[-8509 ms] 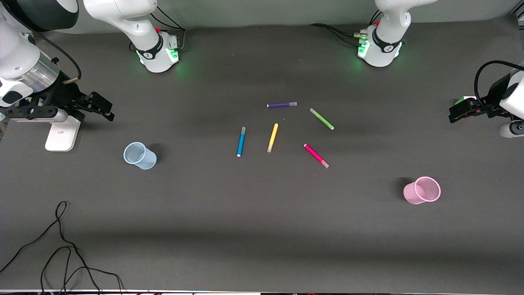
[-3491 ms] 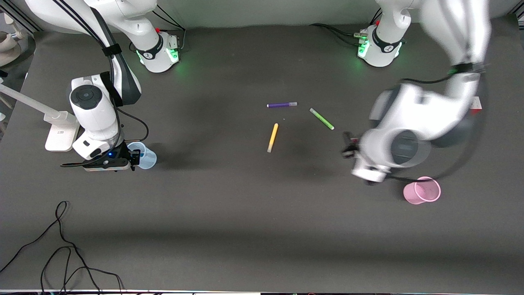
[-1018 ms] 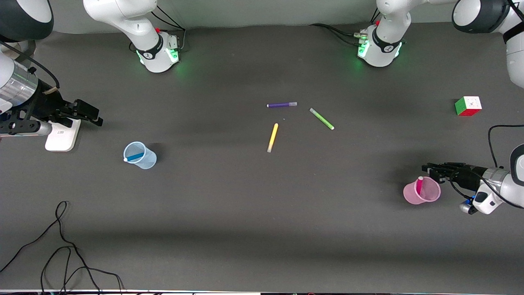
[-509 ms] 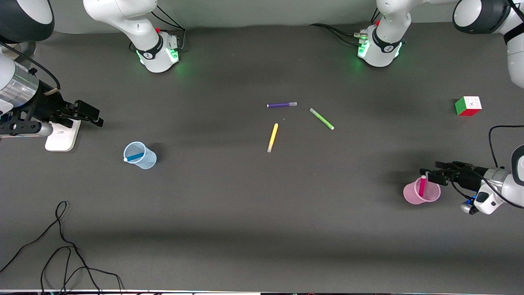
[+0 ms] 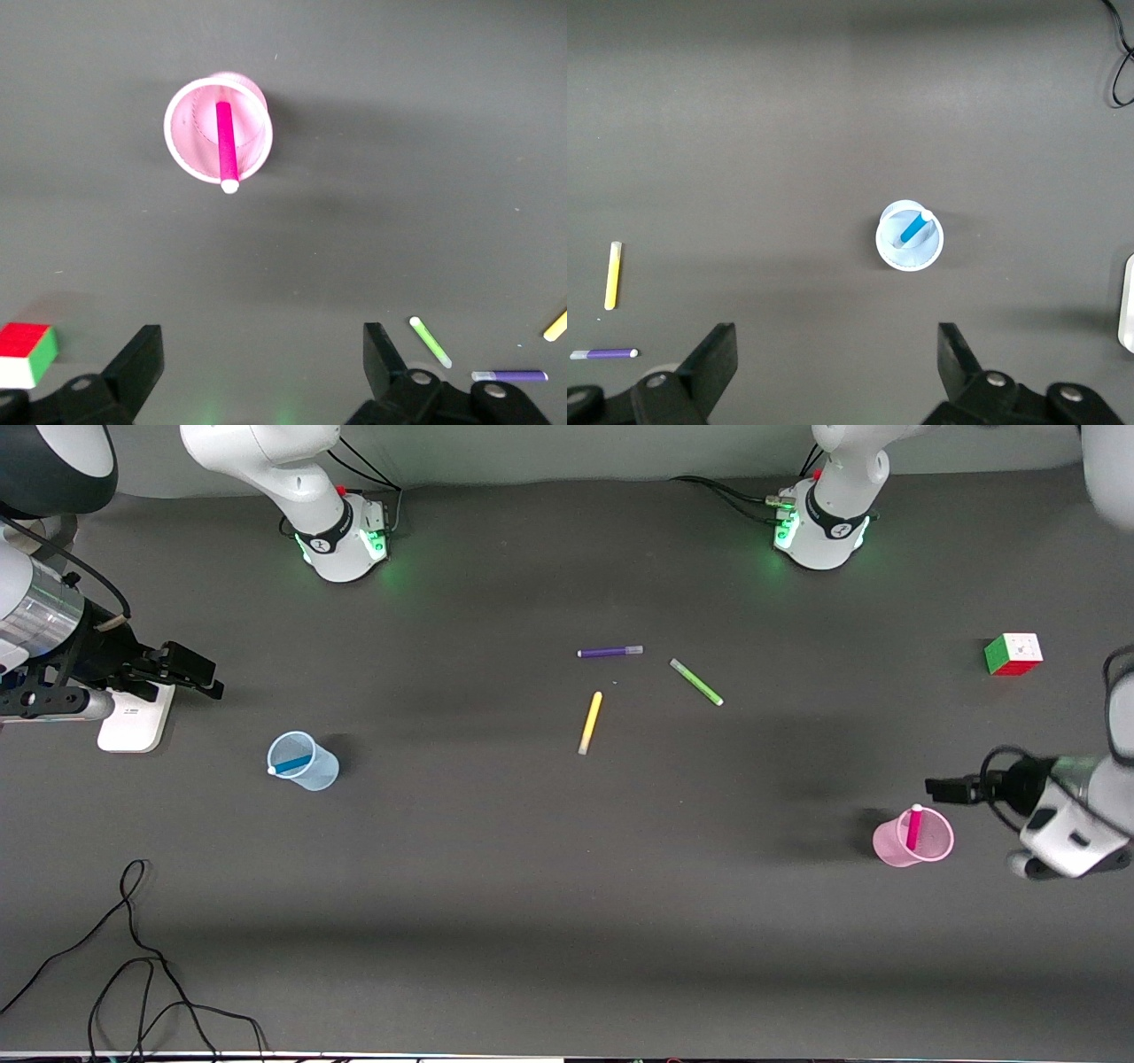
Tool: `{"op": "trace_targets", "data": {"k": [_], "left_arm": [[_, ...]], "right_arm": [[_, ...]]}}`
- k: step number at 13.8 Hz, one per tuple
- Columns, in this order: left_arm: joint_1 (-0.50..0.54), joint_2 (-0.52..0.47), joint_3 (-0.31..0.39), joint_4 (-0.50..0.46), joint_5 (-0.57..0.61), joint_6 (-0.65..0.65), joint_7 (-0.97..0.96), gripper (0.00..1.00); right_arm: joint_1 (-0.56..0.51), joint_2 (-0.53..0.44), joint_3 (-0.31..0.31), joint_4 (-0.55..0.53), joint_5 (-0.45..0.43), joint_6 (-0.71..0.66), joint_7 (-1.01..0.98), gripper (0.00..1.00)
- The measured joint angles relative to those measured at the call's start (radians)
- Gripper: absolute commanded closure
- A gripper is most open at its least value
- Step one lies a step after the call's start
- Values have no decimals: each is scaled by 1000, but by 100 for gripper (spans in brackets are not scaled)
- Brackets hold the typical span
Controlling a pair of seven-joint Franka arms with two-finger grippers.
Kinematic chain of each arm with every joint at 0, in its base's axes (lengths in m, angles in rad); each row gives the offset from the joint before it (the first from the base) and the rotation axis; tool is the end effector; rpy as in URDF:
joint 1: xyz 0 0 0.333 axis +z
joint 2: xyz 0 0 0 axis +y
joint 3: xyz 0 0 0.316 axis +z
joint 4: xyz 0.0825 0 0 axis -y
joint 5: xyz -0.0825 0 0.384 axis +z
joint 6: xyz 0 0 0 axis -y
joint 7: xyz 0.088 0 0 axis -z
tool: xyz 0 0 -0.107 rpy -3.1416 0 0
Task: Place pink and blue markers in matching cups
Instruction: 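Open the left gripper and lift it away from the pink cup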
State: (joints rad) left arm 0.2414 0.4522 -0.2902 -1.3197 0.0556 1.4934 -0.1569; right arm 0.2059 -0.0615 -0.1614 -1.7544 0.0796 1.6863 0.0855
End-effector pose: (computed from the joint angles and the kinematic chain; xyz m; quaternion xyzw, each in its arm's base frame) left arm 0.6584 0.0095 0.4675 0.9892 0.0576 -0.1327 0.0227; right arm 0.5409 0.0294 0.5809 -0.9987 0.0250 0.0066 0.0441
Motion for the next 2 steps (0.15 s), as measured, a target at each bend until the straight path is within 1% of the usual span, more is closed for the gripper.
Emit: {"op": "trace_targets", "data": {"k": [2], "left_arm": [[-8, -184, 1, -154, 7, 74, -5, 0]], "right_arm": [[0, 0, 0, 0, 0, 0, 0, 0]]}}
